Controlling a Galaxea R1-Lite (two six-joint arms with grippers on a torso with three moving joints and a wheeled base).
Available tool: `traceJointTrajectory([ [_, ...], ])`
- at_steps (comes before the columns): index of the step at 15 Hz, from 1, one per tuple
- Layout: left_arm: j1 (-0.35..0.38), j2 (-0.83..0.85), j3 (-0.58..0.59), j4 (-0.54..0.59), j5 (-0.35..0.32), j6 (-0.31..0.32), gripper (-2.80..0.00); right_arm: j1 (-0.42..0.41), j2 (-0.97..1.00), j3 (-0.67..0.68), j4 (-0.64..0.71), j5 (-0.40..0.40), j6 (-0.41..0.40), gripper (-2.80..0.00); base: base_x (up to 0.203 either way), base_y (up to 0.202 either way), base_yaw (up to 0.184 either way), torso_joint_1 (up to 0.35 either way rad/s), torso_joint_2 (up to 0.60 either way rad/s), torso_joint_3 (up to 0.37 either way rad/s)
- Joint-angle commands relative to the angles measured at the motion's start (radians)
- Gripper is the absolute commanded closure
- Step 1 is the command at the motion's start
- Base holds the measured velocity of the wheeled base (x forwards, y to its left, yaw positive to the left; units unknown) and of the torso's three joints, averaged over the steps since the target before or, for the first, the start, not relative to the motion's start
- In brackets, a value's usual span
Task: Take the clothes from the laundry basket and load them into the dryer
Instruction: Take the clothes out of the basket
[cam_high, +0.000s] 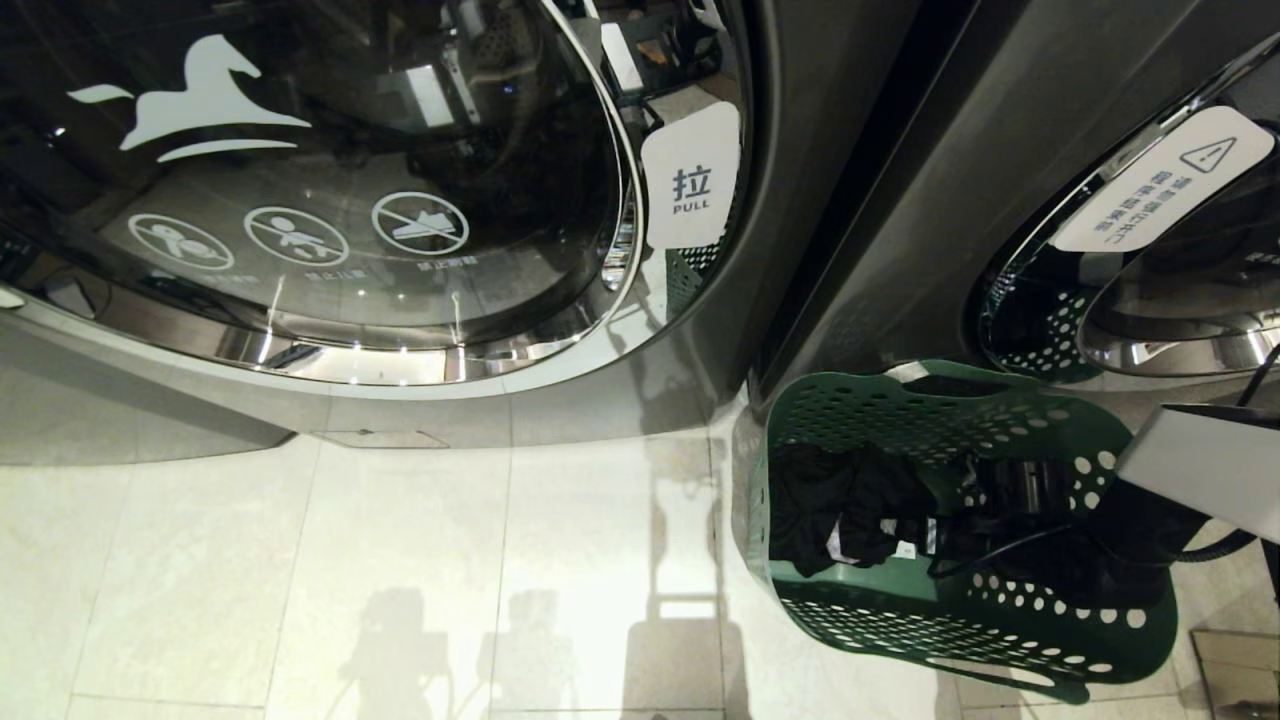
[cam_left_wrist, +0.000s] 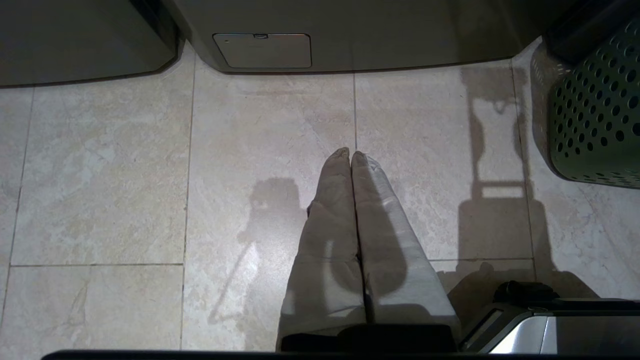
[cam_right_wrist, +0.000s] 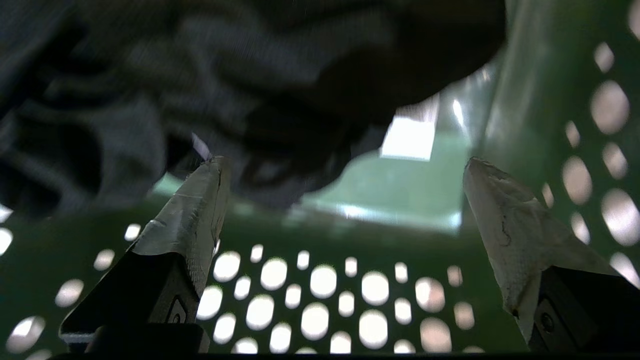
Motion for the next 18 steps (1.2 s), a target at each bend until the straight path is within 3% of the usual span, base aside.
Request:
traceJointTrajectory([
  [1, 0.000, 0.000, 0.000, 0.000, 0.001, 0.000, 0.00, -0.001, 0.070, -0.068, -0.007, 0.003, 0.002, -2.80, 0.000, 0.000, 0.000, 0.000, 0.00, 0.000],
  [8, 0.000, 0.000, 0.000, 0.000, 0.000, 0.000, 0.00, 0.006, 0.181, -0.230, -0.007, 0.039, 0.039, -2.80, 0.000, 0.000, 0.000, 0.000, 0.00, 0.000],
  [9, 0.000, 0.000, 0.000, 0.000, 0.000, 0.000, 0.00, 0.009, 0.182, -0.230, -0.007, 0.039, 0.039, 0.00, 0.000, 0.000, 0.000, 0.000, 0.00, 0.000],
  [18, 0.000, 0.000, 0.000, 0.000, 0.001, 0.000, 0.00, 0.015, 0.145, -0.230, -0.001, 0.032, 0.057, 0.00, 0.000, 0.000, 0.000, 0.000, 0.00, 0.000],
])
